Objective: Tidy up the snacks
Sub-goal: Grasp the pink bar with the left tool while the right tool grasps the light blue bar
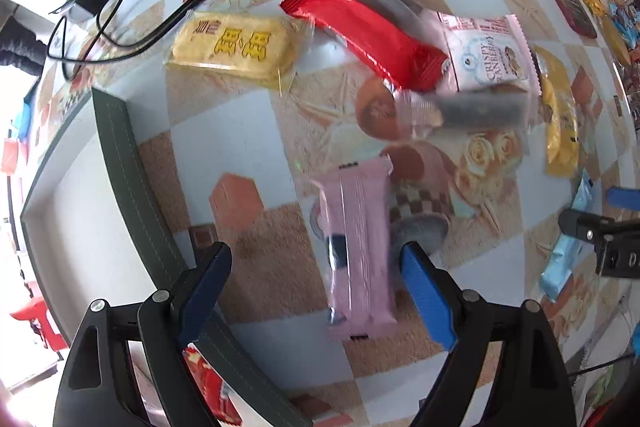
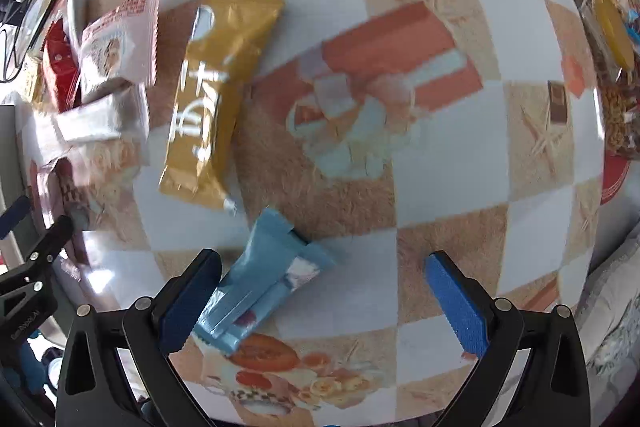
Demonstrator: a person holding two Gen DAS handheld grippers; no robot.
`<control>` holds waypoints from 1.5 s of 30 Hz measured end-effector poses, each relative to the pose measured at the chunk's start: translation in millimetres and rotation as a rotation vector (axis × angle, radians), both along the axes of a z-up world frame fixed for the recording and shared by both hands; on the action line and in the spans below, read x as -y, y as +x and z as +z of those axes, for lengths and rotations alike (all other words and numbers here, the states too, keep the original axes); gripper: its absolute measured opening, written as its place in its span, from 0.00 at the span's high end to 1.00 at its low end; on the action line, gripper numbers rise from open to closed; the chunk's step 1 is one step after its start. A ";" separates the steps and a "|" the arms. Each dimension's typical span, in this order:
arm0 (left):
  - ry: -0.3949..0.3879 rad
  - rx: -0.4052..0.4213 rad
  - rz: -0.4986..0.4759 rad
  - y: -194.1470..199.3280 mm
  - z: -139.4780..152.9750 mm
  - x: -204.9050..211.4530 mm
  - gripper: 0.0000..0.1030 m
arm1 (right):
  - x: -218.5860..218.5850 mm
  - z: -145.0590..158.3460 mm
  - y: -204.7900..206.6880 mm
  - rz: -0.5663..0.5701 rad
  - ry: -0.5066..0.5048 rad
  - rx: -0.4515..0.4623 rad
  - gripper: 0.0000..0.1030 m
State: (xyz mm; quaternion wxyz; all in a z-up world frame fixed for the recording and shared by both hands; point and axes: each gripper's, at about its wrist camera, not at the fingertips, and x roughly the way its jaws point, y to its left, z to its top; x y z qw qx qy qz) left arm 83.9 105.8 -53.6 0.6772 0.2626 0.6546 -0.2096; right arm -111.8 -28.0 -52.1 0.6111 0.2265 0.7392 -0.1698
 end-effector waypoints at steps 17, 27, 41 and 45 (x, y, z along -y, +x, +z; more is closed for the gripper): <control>-0.026 -0.079 0.054 5.8 -22.9 -4.0 0.00 | -67.6 -29.0 -57.9 -0.301 0.034 -0.068 0.00; -0.006 -0.099 0.051 2.4 -22.6 -0.4 0.01 | -27.0 -25.8 -38.9 -0.272 0.051 -0.083 0.00; -0.050 -0.115 -0.008 -11.5 4.2 16.9 0.72 | -47.4 -6.1 -18.5 -0.114 0.115 0.039 0.76; -0.106 -0.106 0.013 -18.8 15.1 1.2 0.72 | -46.1 7.7 -25.4 -0.092 0.170 0.122 0.76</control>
